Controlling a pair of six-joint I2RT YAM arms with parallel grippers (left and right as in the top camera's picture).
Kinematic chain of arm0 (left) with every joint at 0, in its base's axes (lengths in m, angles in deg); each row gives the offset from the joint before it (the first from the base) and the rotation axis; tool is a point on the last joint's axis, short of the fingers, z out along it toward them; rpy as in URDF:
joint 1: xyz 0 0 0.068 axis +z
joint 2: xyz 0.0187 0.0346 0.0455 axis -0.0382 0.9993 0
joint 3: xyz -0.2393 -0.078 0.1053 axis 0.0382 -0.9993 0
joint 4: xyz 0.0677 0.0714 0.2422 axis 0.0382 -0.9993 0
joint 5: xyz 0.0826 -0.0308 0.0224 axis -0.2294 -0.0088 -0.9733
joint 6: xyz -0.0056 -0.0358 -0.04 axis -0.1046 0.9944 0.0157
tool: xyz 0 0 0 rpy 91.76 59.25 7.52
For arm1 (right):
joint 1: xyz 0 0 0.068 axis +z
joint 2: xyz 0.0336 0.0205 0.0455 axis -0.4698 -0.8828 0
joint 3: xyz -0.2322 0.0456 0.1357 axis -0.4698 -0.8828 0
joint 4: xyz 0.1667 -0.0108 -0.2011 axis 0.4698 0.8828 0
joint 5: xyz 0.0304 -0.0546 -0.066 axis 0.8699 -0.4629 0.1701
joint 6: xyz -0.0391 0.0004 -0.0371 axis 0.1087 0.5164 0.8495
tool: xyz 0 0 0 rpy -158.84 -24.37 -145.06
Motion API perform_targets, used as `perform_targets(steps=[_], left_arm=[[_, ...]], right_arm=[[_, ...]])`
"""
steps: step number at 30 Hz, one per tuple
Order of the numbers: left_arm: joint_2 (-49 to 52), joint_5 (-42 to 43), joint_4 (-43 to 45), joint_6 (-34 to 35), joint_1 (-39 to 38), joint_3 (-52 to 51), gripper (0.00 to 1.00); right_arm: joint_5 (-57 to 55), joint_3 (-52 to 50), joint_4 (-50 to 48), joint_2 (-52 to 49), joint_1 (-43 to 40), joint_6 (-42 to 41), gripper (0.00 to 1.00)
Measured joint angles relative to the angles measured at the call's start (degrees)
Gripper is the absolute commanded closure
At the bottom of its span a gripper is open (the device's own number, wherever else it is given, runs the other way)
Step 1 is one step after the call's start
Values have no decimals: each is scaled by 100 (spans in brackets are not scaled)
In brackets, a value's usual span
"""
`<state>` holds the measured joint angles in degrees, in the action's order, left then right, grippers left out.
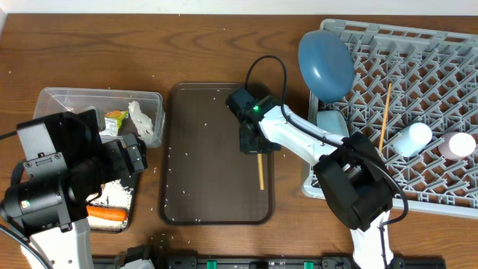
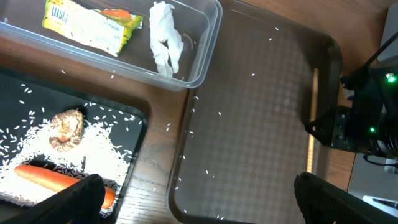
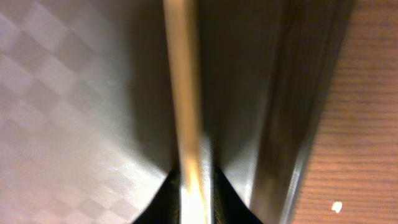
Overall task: Sort waste into correct bins and load items into the dishwasher rack
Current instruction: 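Grasp the second chopstick from the brown tray with the right gripper, then place the second chopstick in the rack with the right gripper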
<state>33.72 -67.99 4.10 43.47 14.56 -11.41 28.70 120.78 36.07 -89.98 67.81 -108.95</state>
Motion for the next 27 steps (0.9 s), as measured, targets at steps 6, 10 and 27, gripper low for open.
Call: perform_targets(steps=[6,10,27], left_arm=[[0,0,0,0,0,0,2],[0,0,0,0,0,0,2],[-2,0,0,0,0,0,2]], right_arm=[[94,9,-125,4,-2,404,99],[195,4,20,136,-28,780,99],[-138,109,1213,4142,-3580,2310,99]])
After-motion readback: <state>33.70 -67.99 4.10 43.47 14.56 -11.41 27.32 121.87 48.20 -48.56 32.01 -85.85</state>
